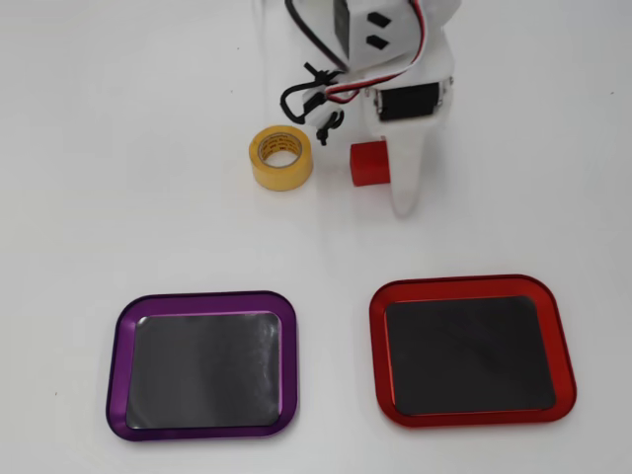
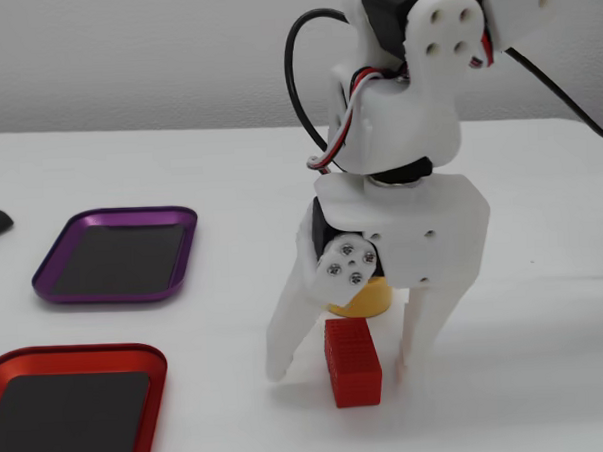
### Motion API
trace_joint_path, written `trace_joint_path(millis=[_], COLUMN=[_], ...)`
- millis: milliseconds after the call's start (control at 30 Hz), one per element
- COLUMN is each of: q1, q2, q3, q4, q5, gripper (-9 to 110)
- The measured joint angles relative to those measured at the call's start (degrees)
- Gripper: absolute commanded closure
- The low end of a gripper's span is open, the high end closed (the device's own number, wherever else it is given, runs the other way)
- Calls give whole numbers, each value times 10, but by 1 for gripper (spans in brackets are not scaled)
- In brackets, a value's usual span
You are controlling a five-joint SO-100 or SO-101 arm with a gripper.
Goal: Grasp a red block and put it in the left red dish.
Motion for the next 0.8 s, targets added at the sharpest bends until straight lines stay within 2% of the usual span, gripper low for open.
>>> trace_joint_path(millis=[467,633,800], q1=[23,23,23], q2=[-1,-1,-1], q3=[0,0,-11], q4=[-13,-15,-4], q5=[-30,-31,-30], gripper=[88,102,102])
